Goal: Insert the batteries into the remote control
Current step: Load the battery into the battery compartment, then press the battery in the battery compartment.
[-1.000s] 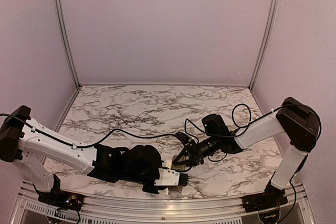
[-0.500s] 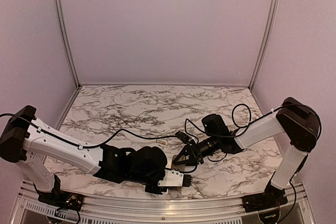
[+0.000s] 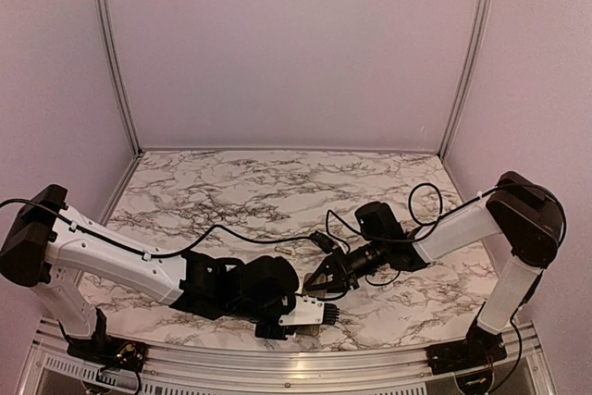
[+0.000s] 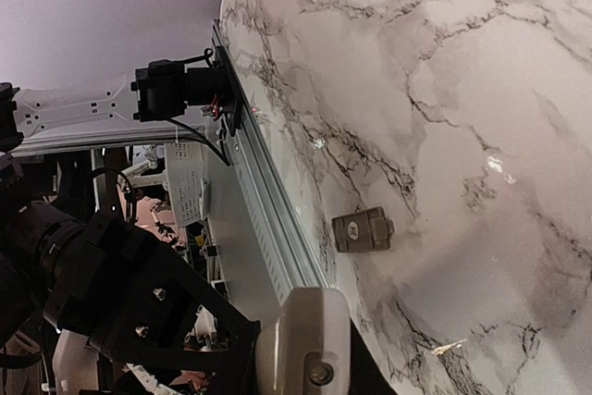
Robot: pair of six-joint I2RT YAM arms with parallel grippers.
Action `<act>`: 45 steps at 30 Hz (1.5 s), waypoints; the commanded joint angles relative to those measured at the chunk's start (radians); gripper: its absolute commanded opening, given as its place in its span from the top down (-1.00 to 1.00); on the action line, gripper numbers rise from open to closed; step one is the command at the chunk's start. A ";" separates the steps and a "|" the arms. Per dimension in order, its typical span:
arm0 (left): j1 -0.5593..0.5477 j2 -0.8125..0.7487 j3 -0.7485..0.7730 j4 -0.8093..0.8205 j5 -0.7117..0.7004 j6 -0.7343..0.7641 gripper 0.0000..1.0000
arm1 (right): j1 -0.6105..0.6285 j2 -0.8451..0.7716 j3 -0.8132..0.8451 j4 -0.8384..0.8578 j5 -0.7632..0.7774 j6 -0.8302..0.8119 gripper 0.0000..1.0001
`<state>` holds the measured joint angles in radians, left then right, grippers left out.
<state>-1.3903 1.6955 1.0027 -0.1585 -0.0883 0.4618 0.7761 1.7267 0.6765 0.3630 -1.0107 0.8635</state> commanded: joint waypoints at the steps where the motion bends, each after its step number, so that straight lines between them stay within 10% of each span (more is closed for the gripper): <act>1: 0.014 -0.029 -0.017 -0.048 -0.034 -0.038 0.68 | 0.015 -0.030 0.038 0.009 -0.065 0.002 1.00; 8: 0.014 -0.120 -0.070 0.046 -0.059 -0.066 0.43 | 0.015 -0.032 0.045 -0.033 -0.028 -0.034 1.00; 17: 0.028 -0.394 -0.247 0.309 -0.273 -0.299 -0.96 | -0.032 -0.083 0.041 0.004 0.031 -0.040 1.00; 27: 0.087 -0.254 -0.150 0.236 -0.298 -0.788 -0.90 | -0.060 -0.175 0.044 0.035 0.115 -0.035 1.00; 45: 0.116 -0.142 -0.133 0.278 -0.164 -0.889 -0.48 | -0.066 -0.211 0.059 -0.002 0.156 -0.044 1.00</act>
<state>-1.2808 1.5280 0.8619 0.1143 -0.2962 -0.4099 0.7208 1.5368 0.6979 0.3637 -0.8684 0.8257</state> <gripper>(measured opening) 0.741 0.208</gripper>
